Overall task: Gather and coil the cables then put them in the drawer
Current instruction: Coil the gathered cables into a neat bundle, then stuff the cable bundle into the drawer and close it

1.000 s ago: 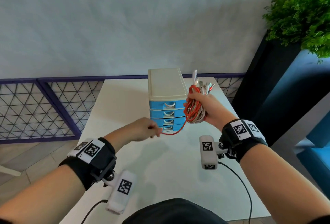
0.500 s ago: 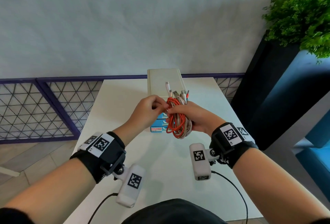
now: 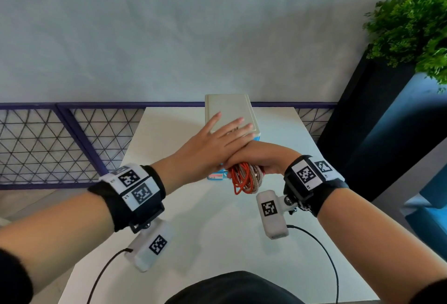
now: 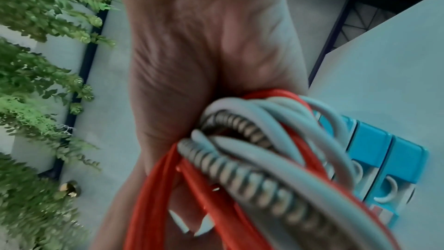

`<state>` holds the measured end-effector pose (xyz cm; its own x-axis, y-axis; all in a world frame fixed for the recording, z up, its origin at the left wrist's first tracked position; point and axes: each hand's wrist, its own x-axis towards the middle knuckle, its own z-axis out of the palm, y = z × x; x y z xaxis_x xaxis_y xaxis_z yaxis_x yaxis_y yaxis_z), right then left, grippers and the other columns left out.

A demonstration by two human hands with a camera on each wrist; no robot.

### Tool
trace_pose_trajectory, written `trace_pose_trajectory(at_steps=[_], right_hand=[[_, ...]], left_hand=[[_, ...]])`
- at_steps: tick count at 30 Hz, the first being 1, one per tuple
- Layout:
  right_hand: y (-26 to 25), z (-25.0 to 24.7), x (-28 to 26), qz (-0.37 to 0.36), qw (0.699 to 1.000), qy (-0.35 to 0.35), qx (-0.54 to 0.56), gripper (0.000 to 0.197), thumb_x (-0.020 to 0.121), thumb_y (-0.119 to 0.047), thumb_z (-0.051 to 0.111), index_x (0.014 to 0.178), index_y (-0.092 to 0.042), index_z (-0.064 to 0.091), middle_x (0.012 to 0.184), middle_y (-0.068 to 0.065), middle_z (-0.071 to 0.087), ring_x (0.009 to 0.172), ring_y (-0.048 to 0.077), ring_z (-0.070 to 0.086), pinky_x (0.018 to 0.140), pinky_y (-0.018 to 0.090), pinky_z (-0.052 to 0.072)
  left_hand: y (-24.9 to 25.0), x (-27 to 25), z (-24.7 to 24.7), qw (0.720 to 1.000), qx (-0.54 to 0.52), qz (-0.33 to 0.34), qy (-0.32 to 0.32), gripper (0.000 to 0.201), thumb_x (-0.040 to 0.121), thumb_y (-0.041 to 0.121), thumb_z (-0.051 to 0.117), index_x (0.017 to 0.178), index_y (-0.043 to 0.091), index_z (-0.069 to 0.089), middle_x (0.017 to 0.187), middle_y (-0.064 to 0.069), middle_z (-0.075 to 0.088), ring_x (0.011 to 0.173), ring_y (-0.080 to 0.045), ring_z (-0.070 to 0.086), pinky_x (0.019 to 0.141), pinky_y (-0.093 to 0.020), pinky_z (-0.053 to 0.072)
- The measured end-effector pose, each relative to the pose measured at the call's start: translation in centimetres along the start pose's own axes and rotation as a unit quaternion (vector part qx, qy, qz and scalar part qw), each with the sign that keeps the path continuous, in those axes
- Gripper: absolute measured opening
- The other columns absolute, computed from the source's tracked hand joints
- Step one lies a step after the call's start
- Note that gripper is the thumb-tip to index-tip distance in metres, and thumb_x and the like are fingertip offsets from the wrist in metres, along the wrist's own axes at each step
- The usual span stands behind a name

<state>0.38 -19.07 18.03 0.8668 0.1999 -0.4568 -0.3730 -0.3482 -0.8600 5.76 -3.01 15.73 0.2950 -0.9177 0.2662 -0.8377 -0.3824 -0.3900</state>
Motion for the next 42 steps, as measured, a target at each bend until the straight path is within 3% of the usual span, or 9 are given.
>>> trace_pose_trajectory(at_steps=[3,9,13,15,19,24,27,34,42], right_hand=[[-0.5,0.4,-0.3,0.004,0.999,-0.038,-0.015,0.006,0.090,-0.003,0.059,0.095,0.000,0.062,0.072,0.007,0.066,0.061,0.010,0.066,0.059,0.021,0.057],[0.3,0.3,0.6,0.009,0.992,-0.063,-0.107,0.021,0.089,-0.014,0.064,0.102,0.002,0.066,0.092,0.013,0.069,0.083,0.019,0.068,0.080,0.030,0.056],[0.3,-0.1,0.6,0.004,0.964,0.039,-0.264,0.032,0.079,-0.034,0.075,0.102,-0.015,0.064,0.091,-0.002,0.067,0.088,0.017,0.065,0.074,0.021,0.052],[0.4,-0.1,0.8,-0.002,0.940,0.099,-0.326,0.050,0.076,-0.042,0.076,0.114,-0.019,0.056,0.103,-0.006,0.062,0.096,0.016,0.061,0.074,0.020,0.048],[1.6,1.4,1.1,-0.069,0.876,0.211,-0.429,0.092,0.074,-0.062,0.066,0.145,-0.016,0.031,0.145,0.002,0.041,0.132,0.022,0.040,0.106,0.040,0.036],[4.2,4.5,1.8,-0.113,0.735,0.265,-0.614,0.112,0.071,-0.070,0.062,0.151,-0.006,0.016,0.151,0.006,0.032,0.143,0.025,0.023,0.116,0.052,0.015],[6.0,3.4,2.9,-0.073,0.685,0.291,-0.663,0.104,0.066,-0.064,0.071,0.143,-0.003,0.037,0.133,0.010,0.055,0.135,0.029,0.040,0.111,0.060,0.022],[5.1,1.8,2.6,-0.124,0.783,0.242,-0.560,0.031,0.084,-0.031,0.057,0.113,-0.020,0.054,0.106,-0.001,0.066,0.094,0.026,0.064,0.077,0.035,0.047],[4.4,0.2,2.2,-0.128,0.797,0.179,-0.562,0.023,0.084,-0.023,0.057,0.107,-0.020,0.058,0.097,0.000,0.067,0.086,0.024,0.063,0.067,0.029,0.044]], left_hand=[[0.0,0.6,0.3,0.998,0.008,0.027,0.048,0.047,0.087,0.016,0.043,0.134,0.014,0.041,0.129,-0.003,0.057,0.131,-0.022,0.047,0.118,-0.048,0.018],[0.5,1.2,1.2,0.999,-0.003,0.040,0.031,0.029,0.085,0.021,0.039,0.106,0.011,0.057,0.093,-0.003,0.066,0.089,-0.022,0.063,0.115,-0.037,0.027],[1.1,1.1,2.3,0.998,-0.049,0.000,0.027,0.018,0.077,0.023,0.055,0.088,0.010,0.061,0.078,-0.005,0.067,0.069,-0.024,0.060,0.076,-0.033,0.052],[1.2,1.0,2.7,0.995,-0.051,-0.059,-0.058,0.030,0.078,0.027,0.059,0.102,0.010,0.060,0.091,-0.006,0.069,0.082,-0.027,0.061,0.070,-0.033,0.049],[0.6,1.1,3.2,0.967,-0.052,-0.156,-0.193,0.037,0.085,0.030,0.057,0.116,0.012,0.050,0.110,-0.005,0.063,0.103,-0.029,0.056,0.071,-0.035,0.043],[0.1,1.3,2.8,0.958,-0.083,-0.177,-0.212,0.025,0.079,0.031,0.057,0.100,0.017,0.058,0.090,-0.003,0.068,0.084,-0.028,0.063,0.061,-0.031,0.038],[0.2,1.3,2.2,0.957,-0.111,-0.164,-0.210,0.014,0.077,0.030,0.057,0.087,0.020,0.060,0.079,-0.001,0.066,0.073,-0.027,0.061,0.055,-0.028,0.035],[0.3,0.9,1.9,0.948,-0.185,-0.151,-0.209,0.011,0.072,0.030,0.058,0.081,0.024,0.058,0.072,0.002,0.063,0.064,-0.021,0.058,0.047,-0.025,0.032],[0.4,1.5,0.6,0.913,-0.261,-0.174,-0.260,0.025,0.070,0.026,0.063,0.094,0.029,0.058,0.081,0.006,0.065,0.072,-0.017,0.060,0.051,-0.025,0.039]])
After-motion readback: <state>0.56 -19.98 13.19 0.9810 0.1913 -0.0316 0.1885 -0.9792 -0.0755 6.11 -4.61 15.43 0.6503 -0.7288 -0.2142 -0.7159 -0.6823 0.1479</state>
